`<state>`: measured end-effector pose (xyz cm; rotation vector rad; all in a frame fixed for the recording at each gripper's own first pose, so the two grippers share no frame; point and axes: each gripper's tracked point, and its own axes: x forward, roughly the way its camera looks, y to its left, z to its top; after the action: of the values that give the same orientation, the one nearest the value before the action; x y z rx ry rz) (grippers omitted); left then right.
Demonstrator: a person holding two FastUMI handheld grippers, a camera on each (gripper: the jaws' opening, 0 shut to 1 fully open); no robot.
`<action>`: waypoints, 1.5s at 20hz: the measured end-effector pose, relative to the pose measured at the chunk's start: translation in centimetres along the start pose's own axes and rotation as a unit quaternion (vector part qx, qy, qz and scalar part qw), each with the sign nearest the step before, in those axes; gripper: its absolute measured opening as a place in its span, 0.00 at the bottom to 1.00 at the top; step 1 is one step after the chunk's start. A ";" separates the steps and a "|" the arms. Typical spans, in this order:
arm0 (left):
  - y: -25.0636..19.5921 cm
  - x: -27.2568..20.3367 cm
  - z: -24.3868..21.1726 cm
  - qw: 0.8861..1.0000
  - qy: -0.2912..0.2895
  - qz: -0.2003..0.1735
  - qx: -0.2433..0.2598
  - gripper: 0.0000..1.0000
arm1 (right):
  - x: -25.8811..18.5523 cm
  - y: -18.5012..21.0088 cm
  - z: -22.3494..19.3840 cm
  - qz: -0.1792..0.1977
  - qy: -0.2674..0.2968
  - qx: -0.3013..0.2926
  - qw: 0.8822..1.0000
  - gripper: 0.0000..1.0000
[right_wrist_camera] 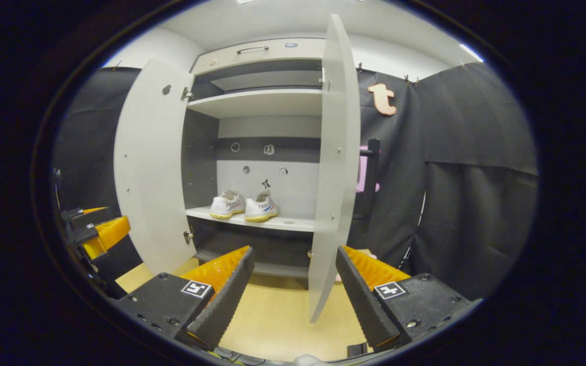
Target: Grab one shoe with the right hand and put it into the shoe cabinet, grab the other shoe with the left hand and put it into the shoe cabinet; then close the right door with the right hand and the left door with the left hand.
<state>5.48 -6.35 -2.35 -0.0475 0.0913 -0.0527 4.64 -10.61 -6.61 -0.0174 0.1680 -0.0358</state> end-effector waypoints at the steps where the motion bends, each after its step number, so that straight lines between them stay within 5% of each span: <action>1: -0.1 0.1 0.1 1.000 -0.001 -0.001 -0.004 0.96 | -0.2 -1.5 0.5 -0.011 -0.007 0.000 1.000 1.00; 8: -1.6 0.8 0.8 1.000 -0.002 -0.008 -0.008 0.97 | 1.7 -11.8 3.7 -0.102 -0.032 0.026 0.994 1.00; 12: -2.4 0.9 1.4 1.000 -0.007 -0.005 -0.002 0.96 | 3.9 -14.9 4.6 -0.121 -0.033 0.034 0.992 1.00; 24: -2.7 0.9 0.9 1.000 -0.001 0.001 -0.010 0.96 | 5.8 -11.8 6.2 -0.081 -0.034 0.015 0.996 0.95; 30: -2.0 0.5 1.0 1.000 0.002 0.005 -0.008 0.96 | 6.3 -7.2 6.1 -0.030 -0.036 0.020 0.999 0.95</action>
<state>5.99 -8.29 -1.31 -0.0622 0.0953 -0.0422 11.61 -17.92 -1.54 0.0159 0.0945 -0.0989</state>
